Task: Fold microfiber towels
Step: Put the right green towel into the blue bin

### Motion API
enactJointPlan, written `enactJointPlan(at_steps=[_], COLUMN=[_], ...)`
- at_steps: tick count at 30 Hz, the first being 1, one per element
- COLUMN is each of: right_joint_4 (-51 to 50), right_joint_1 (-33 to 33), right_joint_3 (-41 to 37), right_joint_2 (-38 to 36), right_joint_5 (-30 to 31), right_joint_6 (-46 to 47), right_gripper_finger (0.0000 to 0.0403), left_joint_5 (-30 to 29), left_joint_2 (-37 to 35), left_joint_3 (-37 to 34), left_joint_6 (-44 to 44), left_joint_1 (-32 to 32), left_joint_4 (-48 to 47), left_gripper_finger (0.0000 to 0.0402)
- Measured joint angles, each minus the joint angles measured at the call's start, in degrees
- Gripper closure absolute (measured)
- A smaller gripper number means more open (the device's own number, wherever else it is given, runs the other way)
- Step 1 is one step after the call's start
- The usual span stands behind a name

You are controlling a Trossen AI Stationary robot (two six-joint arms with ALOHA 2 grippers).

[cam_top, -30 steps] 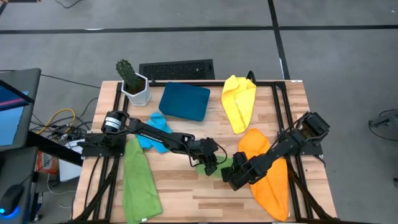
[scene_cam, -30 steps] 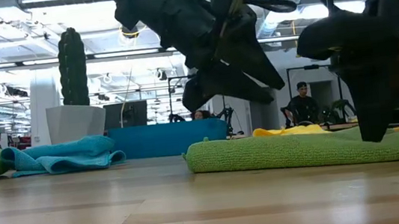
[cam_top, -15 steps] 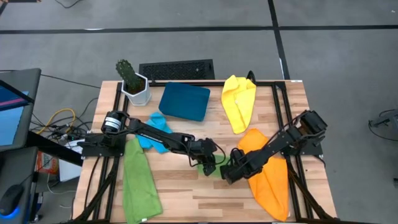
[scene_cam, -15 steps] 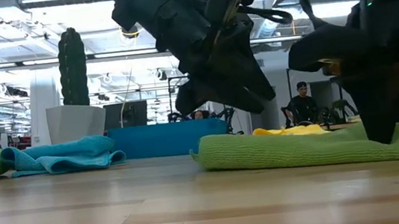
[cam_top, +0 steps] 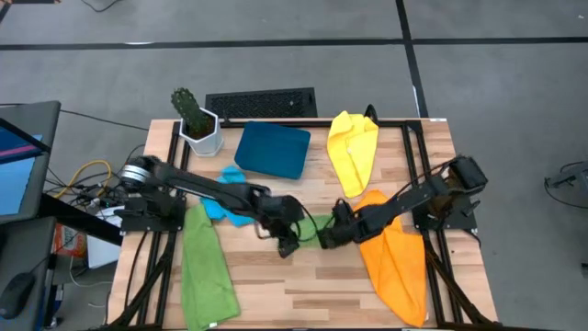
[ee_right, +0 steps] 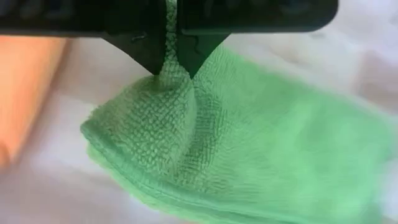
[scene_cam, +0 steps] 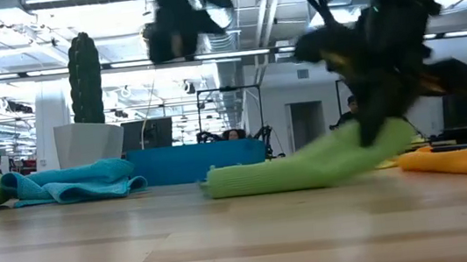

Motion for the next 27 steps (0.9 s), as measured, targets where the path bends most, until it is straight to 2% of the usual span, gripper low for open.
enactJointPlan(at_steps=[3,8,11,14,19,24,27], right_joint_4=[1.4,7.0,10.7,11.3,11.4,11.1,11.2], right_joint_1=[-3.7,-10.7,-14.5,-18.5,-24.3,-30.9,-34.8], right_joint_3=[0.0,0.1,0.6,3.7,13.6,24.7,31.0], right_joint_2=[-3.4,-9.0,-11.7,-12.7,-12.1,-7.1,-2.4], right_joint_5=[-0.8,-1.1,-1.6,-2.9,-6.4,-7.7,-11.1], right_joint_6=[-4.8,-11.3,-14.2,-18.4,-26.3,-32.9,-35.9], right_gripper_finger=[0.0380,0.0380,0.0380,0.0380,0.0380,0.0380,0.0380], left_joint_5=[-5.7,-21.0,-30.3,-36.7,-42.6,-46.1,-46.5], left_joint_2=[-7.9,-20.4,-26.1,-30.4,-34.3,-35.0,-34.8], left_joint_3=[0.0,0.0,0.0,0.0,0.0,0.0,0.0], left_joint_6=[-0.8,-2.7,-4.3,-6.4,-9.7,-11.7,-12.1], left_joint_1=[-0.7,-3.3,-5.4,-7.7,-10.8,-12.3,-12.5], left_joint_4=[-3.8,-8.7,-11.4,-13.8,-18.4,-22.7,-24.6], left_gripper_finger=[0.0297,0.0297,0.0297,0.0297,0.0297,0.0297,0.0297])
